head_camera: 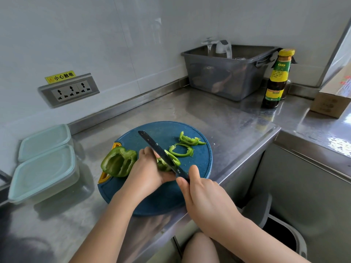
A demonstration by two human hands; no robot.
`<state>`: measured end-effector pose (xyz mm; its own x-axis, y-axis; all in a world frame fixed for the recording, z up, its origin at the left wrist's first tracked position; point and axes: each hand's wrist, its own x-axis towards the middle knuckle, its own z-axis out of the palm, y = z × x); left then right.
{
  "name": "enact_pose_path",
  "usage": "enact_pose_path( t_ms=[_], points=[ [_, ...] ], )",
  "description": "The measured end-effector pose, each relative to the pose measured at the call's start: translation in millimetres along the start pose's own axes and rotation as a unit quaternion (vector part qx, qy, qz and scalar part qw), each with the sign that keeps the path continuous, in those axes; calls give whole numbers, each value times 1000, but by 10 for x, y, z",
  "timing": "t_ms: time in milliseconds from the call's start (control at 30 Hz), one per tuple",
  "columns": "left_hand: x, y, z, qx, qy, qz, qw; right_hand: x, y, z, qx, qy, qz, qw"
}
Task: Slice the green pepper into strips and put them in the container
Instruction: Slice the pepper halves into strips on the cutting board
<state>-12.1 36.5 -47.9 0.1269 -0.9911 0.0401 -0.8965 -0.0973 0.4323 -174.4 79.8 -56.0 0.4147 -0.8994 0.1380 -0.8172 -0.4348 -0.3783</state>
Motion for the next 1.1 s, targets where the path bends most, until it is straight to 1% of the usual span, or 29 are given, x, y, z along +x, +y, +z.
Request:
enact_pose_path(
  t_ms=[133, 267, 400, 533, 633, 733, 833, 900, 1000, 1100],
  points=[
    [-25, 1, -39, -49, -9, -27, 998, 102, 42, 37, 25, 6, 3, 1000],
    [-39, 7, -54, -37, -2, -25, 999, 166, 77, 43, 52, 1, 12, 999],
    [-19, -12, -65, -33, -15, -32, 999, 215, 76, 32, 85, -5, 13, 996],
    [5, -57, -86, -45, -24, -26, 998, 330, 108, -40, 142, -47, 13, 989],
    [14, -89, -92, -61, -29, -23, 997, 430, 150, -138, 204, -89, 27, 974],
    [17, -99, -94, -68, -34, -23, 997, 578, 203, -171, 257, -127, 52, 957],
    [24, -106, -99, -72, -36, -23, 996, 738, 213, -160, 292, -163, 103, 937],
    [26, -108, -98, -73, -39, -22, 996, 807, 157, -191, 279, -190, 117, 934],
    [15, -116, -110, -82, -52, -11, 995, 887, 56, -257, 209, -198, 83, 954],
    [-4, -135, -151, -100, -89, 0, 991, 959, -48, -309, 184, -202, 76, 959]
  ],
)
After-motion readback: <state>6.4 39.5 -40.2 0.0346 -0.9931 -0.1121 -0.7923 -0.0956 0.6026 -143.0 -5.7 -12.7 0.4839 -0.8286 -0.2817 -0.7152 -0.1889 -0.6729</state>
